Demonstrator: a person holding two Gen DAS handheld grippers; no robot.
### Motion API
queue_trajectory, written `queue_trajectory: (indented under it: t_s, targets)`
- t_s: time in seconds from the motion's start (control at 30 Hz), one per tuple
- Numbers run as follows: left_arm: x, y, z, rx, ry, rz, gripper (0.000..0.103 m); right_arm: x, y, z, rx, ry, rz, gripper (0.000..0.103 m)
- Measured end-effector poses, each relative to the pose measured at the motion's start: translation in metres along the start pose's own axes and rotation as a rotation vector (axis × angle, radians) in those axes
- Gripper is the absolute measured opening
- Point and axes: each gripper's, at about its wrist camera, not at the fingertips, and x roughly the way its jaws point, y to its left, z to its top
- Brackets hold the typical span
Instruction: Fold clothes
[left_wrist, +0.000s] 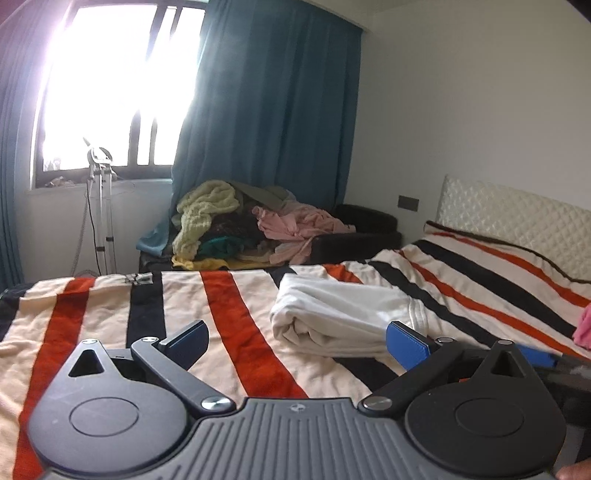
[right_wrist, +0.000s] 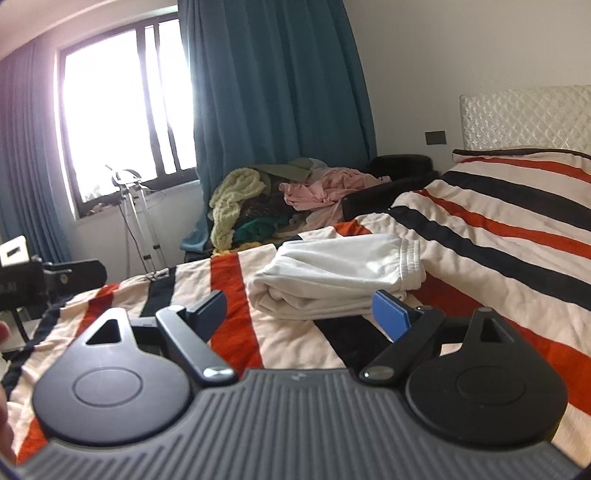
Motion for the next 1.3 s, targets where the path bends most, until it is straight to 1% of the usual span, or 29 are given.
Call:
queue_trajectory:
  t_s: [0.07, 0.17, 0.33, 0.4, 0.97, 1.3]
  targets:
    - [0.006, 0.0, -0.005, 0.003, 0.015, 0.0, 0.103, 0.004, 0.0, -0.002, -0.003, 0.0, -0.006, 0.087]
    - [0.014, 0.0, -0.011, 0.008, 0.037, 0.005, 0.103, 0.011, -0.003, -0.003, 0.025, 0.029, -0.015, 0.087]
    - [0.021, 0.002, -0.013, 0.004, 0.052, 0.007, 0.103, 0.014, -0.005, -0.005, 0.038, 0.036, -0.023, 0.087]
    - [0.022, 0.003, -0.012, 0.007, 0.051, 0.011, 0.103, 0.013, -0.004, -0.006, 0.031, 0.028, -0.021, 0.087]
    - [0.016, -0.001, -0.012, 0.017, 0.044, 0.023, 0.103, 0.015, -0.001, -0.006, 0.032, 0.053, -0.026, 0.087]
    - [0.015, -0.002, -0.016, 0.024, 0.055, 0.029, 0.103, 0.014, -0.001, -0.007, 0.03, 0.055, -0.027, 0.087]
